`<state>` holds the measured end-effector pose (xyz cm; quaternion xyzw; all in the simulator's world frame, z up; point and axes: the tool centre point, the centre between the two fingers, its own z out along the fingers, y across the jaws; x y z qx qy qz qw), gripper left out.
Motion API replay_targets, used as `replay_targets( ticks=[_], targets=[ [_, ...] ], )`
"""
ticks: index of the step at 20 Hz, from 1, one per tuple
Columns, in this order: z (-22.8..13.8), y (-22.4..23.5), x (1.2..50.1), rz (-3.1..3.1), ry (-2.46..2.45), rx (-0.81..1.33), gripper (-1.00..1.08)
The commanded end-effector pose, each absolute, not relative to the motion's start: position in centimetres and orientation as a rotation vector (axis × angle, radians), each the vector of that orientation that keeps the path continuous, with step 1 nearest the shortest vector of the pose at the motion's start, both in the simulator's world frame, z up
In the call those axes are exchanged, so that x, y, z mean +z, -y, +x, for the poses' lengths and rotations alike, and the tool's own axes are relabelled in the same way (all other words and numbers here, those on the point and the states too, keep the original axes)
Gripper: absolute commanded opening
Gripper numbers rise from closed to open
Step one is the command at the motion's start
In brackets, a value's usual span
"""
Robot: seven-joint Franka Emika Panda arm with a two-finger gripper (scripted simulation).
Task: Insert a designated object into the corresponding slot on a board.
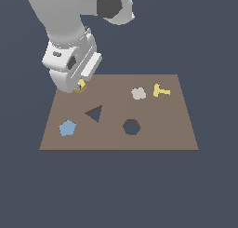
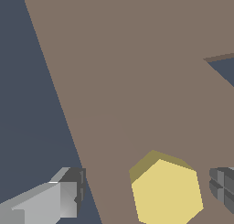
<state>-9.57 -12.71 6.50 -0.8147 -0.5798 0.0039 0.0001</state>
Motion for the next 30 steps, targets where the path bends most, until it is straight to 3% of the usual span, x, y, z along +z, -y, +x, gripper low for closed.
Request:
replay_targets(
  ticks=[1,29,30],
  targets=[
    [-9.4,13.5,6.1,-2.511,1.889,0.008,1.00],
    [-8.5,15.6,3.0,-2.358,2.075,0.000,1.00],
    [-8.5,15.6,3.0,-2.358,2.075,0.000,-1.00]
  ],
)
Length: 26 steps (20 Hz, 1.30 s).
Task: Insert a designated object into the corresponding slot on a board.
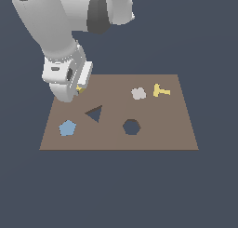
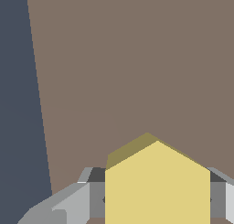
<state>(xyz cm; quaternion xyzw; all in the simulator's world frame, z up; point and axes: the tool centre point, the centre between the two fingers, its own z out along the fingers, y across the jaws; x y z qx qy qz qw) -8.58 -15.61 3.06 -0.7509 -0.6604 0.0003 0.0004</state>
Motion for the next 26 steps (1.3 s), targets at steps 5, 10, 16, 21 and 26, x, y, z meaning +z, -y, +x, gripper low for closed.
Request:
replay_targets(
  ticks=[5,10,16,21,26],
  targets=[
    [-8.5,15.6,3.0,-2.358,2.075,0.000,-1.00],
    [-8.5,15.6,3.1,-2.359,2.077,-0.001,-1.00],
    [-8.5,15.6,3.3,-2.359,2.075,0.000,-1.00],
    [-8.5,15.2,3.3,-2.377,2.054,0.000,-1.00],
    [-8.3,14.1,3.4,-2.419,2.005,0.000,-1.00]
  ],
)
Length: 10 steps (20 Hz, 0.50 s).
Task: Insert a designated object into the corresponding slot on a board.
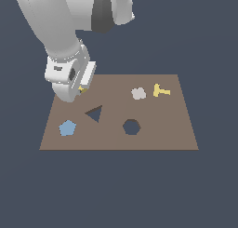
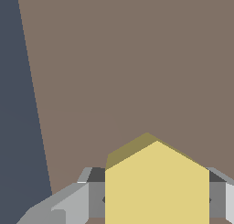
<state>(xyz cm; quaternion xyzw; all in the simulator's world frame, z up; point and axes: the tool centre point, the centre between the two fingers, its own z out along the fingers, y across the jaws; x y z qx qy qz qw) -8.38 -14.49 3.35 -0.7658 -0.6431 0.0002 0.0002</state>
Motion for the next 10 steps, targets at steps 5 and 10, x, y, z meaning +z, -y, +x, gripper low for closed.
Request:
replay_targets(
  ticks=[5,10],
  targets=[
    [-7.9,12.4,3.4,-2.484,1.924,0.000,-1.00],
    [-7.3,10.2,3.5,-2.569,1.809,0.000,-1.00]
  ],
)
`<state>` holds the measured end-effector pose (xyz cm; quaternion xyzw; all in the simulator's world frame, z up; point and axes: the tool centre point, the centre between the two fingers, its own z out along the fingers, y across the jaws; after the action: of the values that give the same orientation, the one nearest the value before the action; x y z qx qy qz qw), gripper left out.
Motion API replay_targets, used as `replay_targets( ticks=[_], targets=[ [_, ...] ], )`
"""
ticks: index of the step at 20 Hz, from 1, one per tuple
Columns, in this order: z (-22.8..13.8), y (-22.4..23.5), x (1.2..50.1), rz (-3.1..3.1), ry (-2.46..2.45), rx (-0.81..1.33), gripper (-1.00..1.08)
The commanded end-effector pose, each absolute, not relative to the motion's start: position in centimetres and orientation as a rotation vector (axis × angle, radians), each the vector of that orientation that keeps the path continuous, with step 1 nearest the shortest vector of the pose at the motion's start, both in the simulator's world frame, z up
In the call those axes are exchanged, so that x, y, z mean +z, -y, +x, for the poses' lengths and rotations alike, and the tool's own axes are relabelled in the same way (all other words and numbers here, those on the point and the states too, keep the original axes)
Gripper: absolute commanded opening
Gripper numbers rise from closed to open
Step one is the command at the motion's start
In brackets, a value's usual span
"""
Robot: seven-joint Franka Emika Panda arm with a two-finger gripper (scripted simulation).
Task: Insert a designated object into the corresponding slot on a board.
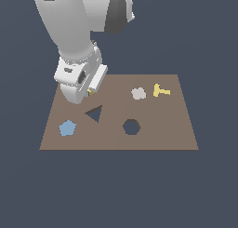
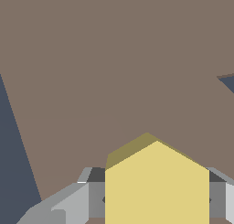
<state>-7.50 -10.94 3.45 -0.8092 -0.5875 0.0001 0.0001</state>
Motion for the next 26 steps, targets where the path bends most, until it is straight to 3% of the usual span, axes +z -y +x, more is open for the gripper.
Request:
replay_targets(
  ticks=[1,16,26],
  targets=[
    [-7.1,9.7,3.5,-2.588,1.782,0.000,-1.00],
    [-1.3,0.8,3.8,-2.895,1.221,-0.001,-1.00],
    [3.7,-2.8,4.0,-3.018,0.873,-0.001,-1.00]
  ],
)
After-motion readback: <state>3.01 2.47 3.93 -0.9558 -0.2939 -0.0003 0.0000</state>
